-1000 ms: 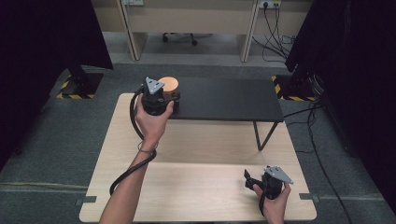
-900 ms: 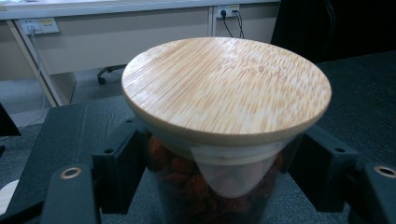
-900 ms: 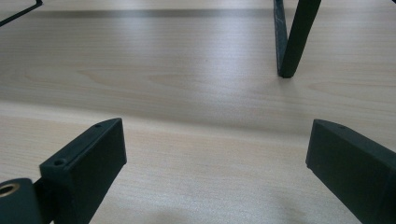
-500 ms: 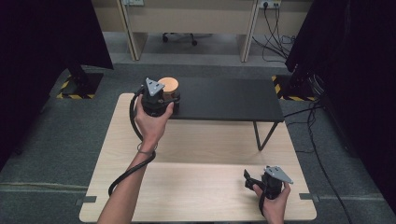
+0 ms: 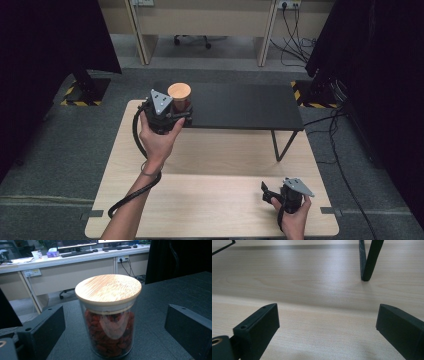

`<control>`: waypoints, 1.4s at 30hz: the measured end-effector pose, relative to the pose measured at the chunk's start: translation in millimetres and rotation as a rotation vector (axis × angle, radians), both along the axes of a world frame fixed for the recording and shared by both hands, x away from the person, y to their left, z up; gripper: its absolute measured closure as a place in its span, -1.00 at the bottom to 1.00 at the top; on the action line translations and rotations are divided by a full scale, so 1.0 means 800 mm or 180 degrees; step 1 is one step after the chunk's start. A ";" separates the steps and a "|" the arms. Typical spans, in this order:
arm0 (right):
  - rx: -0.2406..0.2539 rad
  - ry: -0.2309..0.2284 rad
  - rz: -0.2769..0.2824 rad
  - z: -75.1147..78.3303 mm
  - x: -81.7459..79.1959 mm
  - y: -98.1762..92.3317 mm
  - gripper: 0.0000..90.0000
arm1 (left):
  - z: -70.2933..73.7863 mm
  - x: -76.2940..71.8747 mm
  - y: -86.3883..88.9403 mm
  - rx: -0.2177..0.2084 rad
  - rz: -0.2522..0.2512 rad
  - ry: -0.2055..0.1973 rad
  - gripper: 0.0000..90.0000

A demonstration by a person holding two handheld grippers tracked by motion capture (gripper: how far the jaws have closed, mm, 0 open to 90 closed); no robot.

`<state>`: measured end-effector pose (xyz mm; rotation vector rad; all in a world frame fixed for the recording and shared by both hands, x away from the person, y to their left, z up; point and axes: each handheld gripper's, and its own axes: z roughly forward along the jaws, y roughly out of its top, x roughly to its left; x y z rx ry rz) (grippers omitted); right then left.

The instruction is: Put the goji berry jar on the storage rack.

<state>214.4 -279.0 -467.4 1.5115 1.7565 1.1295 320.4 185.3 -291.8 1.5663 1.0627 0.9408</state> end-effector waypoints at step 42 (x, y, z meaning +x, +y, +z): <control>-0.0031 -0.0004 -0.0005 0.000 0.000 0.002 -0.90 | -0.124 -0.120 0.033 0.0110 -0.0146 -0.0221 -0.97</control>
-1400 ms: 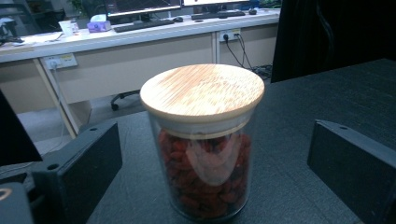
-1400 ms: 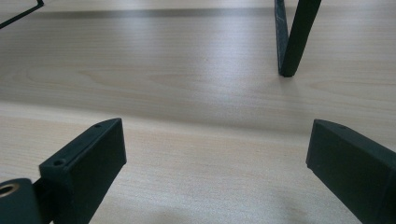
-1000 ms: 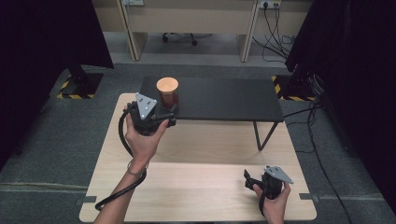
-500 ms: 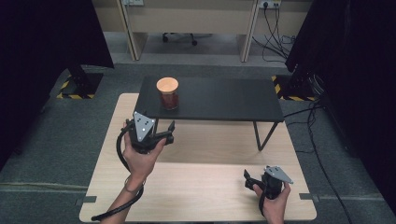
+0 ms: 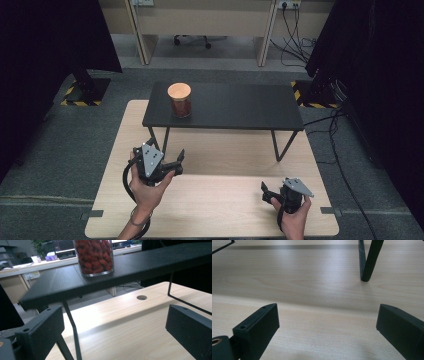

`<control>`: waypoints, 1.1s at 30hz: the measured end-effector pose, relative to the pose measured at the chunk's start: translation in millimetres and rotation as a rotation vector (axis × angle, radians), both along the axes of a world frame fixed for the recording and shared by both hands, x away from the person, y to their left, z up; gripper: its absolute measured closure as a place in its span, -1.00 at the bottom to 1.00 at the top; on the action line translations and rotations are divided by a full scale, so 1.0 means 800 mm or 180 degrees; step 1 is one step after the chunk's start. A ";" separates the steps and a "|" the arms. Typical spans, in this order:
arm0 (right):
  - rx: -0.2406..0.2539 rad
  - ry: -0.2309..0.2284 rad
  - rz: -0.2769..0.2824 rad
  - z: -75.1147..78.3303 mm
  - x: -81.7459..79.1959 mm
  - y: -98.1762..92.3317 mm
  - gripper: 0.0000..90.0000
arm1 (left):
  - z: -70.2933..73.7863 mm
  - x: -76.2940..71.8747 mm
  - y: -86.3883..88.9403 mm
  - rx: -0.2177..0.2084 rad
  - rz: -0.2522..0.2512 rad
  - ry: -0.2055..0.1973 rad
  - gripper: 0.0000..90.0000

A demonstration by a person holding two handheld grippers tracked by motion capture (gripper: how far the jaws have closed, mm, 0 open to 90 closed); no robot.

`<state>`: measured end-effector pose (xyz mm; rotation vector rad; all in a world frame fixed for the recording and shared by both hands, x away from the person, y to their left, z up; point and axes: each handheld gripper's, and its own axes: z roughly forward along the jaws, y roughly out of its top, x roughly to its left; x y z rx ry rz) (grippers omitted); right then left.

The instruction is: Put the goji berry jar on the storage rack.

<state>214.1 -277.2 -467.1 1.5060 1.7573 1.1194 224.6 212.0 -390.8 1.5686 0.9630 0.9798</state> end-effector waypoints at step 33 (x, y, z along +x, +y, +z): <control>-0.0010 -0.0001 -0.0003 0.000 0.000 0.001 -0.90 | -0.122 -0.004 0.004 -0.0028 0.0034 0.0644 -0.97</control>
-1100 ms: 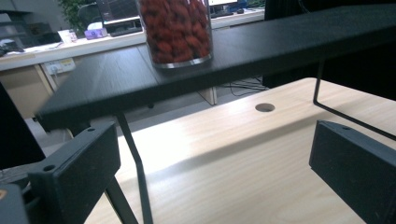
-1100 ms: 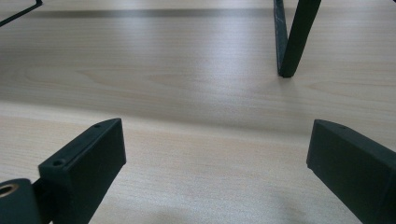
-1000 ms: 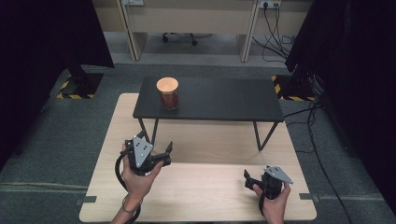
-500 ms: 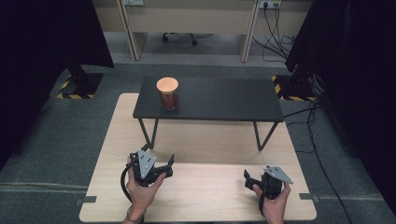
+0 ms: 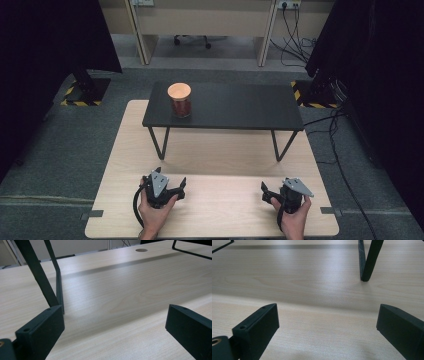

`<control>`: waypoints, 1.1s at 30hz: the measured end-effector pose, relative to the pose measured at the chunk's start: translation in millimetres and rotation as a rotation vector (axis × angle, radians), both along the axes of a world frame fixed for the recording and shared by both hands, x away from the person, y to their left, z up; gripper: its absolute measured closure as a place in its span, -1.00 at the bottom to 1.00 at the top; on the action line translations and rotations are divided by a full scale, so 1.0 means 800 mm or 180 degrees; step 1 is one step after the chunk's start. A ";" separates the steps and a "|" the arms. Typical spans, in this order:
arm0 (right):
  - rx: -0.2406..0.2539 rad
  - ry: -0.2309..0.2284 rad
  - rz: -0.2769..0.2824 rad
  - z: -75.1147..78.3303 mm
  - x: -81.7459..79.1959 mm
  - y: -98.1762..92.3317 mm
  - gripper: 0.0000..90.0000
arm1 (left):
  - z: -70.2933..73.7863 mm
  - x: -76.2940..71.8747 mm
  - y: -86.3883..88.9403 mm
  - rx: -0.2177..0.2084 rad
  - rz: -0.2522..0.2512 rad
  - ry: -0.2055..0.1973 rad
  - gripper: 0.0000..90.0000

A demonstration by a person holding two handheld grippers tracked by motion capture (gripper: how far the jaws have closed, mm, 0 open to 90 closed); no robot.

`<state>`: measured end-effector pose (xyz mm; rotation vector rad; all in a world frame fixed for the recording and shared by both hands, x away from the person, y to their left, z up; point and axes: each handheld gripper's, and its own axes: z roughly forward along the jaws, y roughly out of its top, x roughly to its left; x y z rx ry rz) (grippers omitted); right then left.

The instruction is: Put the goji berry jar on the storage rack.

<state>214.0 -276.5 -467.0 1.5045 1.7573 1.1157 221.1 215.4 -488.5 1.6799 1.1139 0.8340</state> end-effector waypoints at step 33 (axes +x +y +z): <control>-0.0022 -0.0024 -0.0007 -0.001 -0.001 0.002 -0.91 | 0.002 0.008 0.008 -0.0173 -0.0054 0.0179 -0.97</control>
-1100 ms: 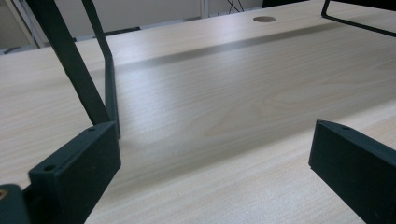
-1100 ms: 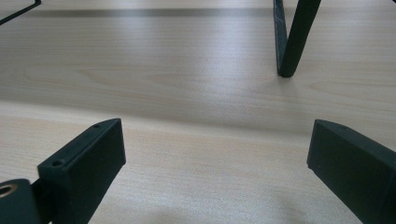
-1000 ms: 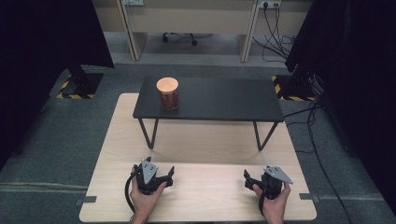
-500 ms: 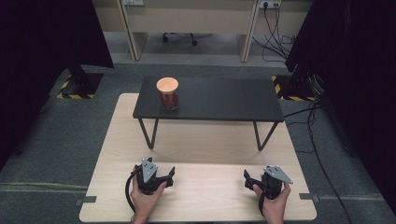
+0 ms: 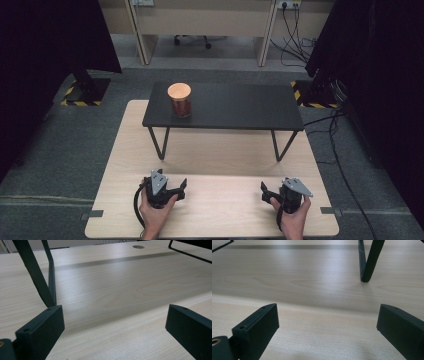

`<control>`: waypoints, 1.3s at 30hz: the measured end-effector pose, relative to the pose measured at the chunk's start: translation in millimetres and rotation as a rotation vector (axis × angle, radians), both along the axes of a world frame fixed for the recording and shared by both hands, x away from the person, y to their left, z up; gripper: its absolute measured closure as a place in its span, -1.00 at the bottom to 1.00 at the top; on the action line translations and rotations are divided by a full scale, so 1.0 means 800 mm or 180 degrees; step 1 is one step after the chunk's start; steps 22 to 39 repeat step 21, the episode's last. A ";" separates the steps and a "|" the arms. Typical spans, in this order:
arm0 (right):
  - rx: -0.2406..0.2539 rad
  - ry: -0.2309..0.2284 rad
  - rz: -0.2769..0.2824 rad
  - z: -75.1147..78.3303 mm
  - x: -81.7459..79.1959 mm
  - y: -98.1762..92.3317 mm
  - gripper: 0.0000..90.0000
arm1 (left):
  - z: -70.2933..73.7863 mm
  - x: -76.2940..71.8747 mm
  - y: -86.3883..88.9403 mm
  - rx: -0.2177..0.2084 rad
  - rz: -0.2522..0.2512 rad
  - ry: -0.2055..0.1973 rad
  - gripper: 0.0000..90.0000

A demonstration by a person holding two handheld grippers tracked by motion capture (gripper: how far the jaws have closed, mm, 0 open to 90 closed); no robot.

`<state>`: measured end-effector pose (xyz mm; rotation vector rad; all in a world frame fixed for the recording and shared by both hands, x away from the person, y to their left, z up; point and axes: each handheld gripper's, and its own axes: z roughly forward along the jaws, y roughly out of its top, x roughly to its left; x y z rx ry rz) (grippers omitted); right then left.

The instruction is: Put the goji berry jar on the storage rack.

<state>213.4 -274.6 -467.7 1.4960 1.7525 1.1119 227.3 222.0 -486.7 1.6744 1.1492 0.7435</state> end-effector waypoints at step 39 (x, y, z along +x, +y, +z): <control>0.0003 0.0002 0.0001 0.000 0.000 0.000 -0.91 | 0.000 0.000 -0.001 0.0025 -0.0017 -0.0020 -0.97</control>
